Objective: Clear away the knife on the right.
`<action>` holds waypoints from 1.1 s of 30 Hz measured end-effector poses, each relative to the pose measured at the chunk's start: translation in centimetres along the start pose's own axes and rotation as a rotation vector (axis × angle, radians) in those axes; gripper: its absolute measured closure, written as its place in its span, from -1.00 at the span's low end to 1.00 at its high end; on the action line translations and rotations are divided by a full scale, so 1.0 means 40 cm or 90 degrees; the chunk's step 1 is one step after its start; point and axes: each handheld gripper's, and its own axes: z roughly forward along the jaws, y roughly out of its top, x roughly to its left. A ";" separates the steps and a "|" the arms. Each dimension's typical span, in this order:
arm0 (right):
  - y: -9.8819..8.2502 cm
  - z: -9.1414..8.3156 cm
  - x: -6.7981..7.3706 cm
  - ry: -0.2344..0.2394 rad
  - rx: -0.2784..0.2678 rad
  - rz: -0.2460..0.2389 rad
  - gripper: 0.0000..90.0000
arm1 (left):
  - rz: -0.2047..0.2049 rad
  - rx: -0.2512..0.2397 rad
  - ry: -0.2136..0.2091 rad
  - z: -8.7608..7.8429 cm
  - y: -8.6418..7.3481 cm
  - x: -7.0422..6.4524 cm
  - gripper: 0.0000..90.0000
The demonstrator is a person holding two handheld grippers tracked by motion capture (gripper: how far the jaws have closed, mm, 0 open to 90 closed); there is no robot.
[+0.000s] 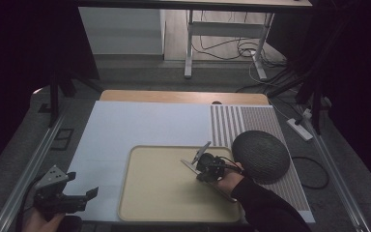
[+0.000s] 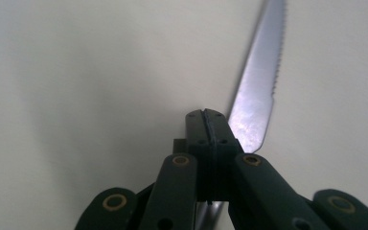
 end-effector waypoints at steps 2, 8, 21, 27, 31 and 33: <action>-0.016 -0.008 -0.029 -0.012 0.003 0.029 1.00 | 0.000 -0.001 0.000 0.000 0.000 -0.001 -0.93; -0.041 -0.021 -0.064 -0.022 0.007 0.063 1.00 | 0.001 -0.001 0.000 0.000 0.000 -0.001 -0.93; -0.072 -0.035 -0.076 -0.011 0.012 0.093 1.00 | 0.001 0.000 0.001 0.000 0.000 -0.001 -0.92; -0.095 -0.046 -0.083 -0.010 0.018 0.112 1.00 | 0.001 0.000 0.002 0.000 0.000 -0.001 -0.92; -0.109 -0.052 -0.087 -0.007 0.020 0.121 1.00 | 0.002 0.001 0.002 0.000 0.000 -0.002 -0.92; -0.115 -0.055 -0.087 -0.008 0.024 0.123 1.00 | 0.001 0.000 0.002 0.000 0.000 -0.002 -0.92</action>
